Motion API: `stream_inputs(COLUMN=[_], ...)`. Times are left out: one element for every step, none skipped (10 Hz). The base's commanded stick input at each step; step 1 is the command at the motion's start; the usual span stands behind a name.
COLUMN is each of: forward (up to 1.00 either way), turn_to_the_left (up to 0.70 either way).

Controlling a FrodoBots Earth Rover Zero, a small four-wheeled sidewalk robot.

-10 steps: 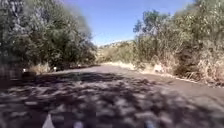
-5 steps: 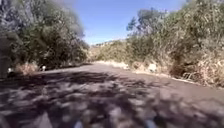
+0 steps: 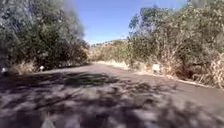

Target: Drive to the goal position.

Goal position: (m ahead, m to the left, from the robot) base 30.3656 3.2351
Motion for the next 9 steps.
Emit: stream_inputs(forward=[0.85, 0.85, 0.85, 0.85, 0.85, 0.85, 0.85, 0.85, 0.85], turn_to_the_left=[0.34, 0.34, 0.34, 0.34, 0.34, 0.34, 0.34, 0.34, 0.33])
